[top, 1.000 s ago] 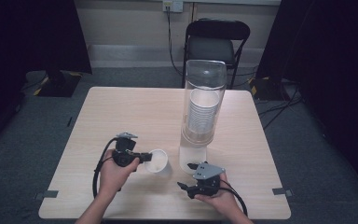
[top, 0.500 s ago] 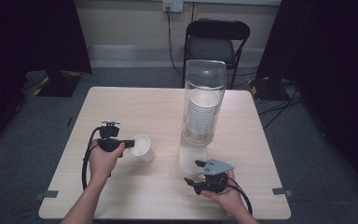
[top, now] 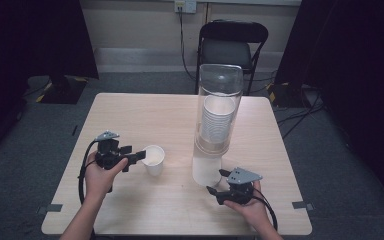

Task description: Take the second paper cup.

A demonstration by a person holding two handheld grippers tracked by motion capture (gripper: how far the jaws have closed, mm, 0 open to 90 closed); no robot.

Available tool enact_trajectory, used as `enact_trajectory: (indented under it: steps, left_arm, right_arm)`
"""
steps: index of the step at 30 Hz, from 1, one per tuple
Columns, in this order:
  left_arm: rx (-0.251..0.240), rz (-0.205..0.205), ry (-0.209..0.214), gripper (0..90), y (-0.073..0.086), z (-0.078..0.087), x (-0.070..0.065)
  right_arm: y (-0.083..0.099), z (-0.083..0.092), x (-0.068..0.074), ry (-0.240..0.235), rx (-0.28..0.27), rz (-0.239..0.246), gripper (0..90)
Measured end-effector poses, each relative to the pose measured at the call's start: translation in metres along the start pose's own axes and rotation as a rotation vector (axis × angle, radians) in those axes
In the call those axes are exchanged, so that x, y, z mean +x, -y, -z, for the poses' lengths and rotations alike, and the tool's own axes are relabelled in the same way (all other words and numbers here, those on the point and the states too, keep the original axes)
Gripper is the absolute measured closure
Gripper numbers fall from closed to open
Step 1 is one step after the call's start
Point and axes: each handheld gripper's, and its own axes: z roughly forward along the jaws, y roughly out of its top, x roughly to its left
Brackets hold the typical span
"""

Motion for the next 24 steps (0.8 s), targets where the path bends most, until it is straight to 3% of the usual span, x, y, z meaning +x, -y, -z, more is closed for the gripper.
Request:
enact_trajectory:
  steps: [1, 3, 7, 10, 12, 15, 17, 24]
  left_arm:
    - [0.0, 0.0, 0.0, 28.6, 0.0, 0.0, 0.0]
    - [-0.012, -0.063, -0.011, 25.9, 0.012, 0.01, 0.004]
    - [-0.017, -0.11, -0.021, 23.1, 0.027, 0.018, 0.01]
    - [0.011, -0.16, -0.018, 19.9, 0.047, 0.02, 0.019]
    - [0.035, -0.173, -0.008, 19.6, 0.064, 0.016, 0.026]
    - [0.061, -0.189, -0.002, 18.6, 0.073, 0.009, 0.03]
    - [0.077, -0.168, -0.003, 18.5, 0.08, 0.004, 0.034]
    - [0.133, -0.212, -0.029, 16.4, 0.092, -0.006, 0.033]
  right_arm:
    - [0.0, 0.0, 0.0, 0.0, 0.0, 0.0, 25.6]
    - [0.0, 0.002, -0.003, 0.019, -0.003, -0.011, 25.6]
    - [0.0, 0.003, -0.006, 0.034, -0.002, -0.035, 25.6]
    - [-0.001, 0.003, -0.011, 0.043, -0.012, -0.069, 25.2]
    - [-0.003, 0.004, -0.016, 0.067, -0.016, -0.08, 24.5]
    - [-0.006, 0.005, -0.018, 0.072, -0.03, -0.084, 24.6]
    - [-0.011, 0.007, -0.02, 0.082, -0.042, -0.083, 24.8]
    - [-0.022, 0.007, -0.026, 0.094, -0.065, -0.094, 24.0]
